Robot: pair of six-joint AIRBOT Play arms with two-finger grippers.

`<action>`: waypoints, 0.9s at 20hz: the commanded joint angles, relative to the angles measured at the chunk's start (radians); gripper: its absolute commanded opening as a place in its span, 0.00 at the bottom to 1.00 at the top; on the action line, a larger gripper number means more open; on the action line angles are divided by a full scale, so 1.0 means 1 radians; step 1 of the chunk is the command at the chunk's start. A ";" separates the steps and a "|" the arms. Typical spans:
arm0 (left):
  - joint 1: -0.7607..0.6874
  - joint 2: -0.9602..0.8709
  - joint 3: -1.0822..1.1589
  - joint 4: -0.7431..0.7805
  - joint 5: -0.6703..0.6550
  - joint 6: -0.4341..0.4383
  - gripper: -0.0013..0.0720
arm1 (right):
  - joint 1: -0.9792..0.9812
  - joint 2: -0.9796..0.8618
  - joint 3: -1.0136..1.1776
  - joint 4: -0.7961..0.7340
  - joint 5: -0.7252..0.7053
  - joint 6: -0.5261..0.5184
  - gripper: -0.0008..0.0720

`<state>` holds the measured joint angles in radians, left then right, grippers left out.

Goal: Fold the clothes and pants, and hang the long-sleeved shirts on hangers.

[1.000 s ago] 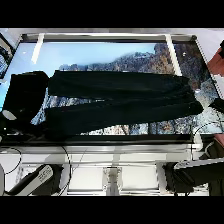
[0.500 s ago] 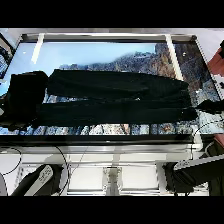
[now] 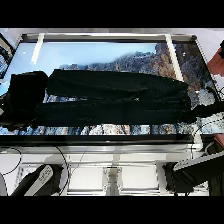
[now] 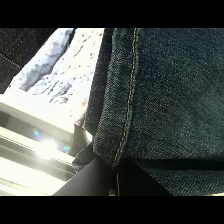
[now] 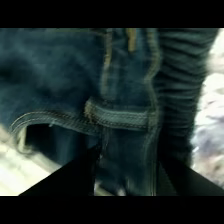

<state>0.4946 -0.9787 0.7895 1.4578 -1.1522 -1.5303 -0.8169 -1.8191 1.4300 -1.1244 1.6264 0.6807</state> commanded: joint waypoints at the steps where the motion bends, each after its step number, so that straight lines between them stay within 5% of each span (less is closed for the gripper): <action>1: 0.000 0.000 0.001 -0.016 -0.012 0.000 0.07 | -0.021 -0.003 -0.006 -0.005 0.068 -0.013 0.50; 3: 0.000 0.000 0.001 -0.019 -0.012 0.000 0.07 | -0.021 -0.003 -0.040 -0.009 0.032 -0.013 0.39; 4: 0.000 0.000 0.001 -0.020 -0.012 0.000 0.07 | -0.021 -0.003 -0.067 0.001 -0.002 -0.010 0.25; 8: 0.000 0.000 0.001 -0.035 -0.011 -0.020 0.07 | -0.015 -0.001 -0.193 0.048 -0.011 -0.010 0.07; 14: 0.048 0.000 0.150 -0.164 -0.067 -0.079 0.07 | -0.088 0.103 -0.092 0.268 0.174 -0.008 0.04; 18: 0.062 0.000 0.312 -0.158 -0.172 -0.077 0.07 | -0.184 0.250 -0.048 0.382 0.161 0.011 0.04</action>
<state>0.5449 -0.9787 1.0065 1.3170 -1.2564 -1.5997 -0.9440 -1.6554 1.3537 -0.8452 1.7741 0.6815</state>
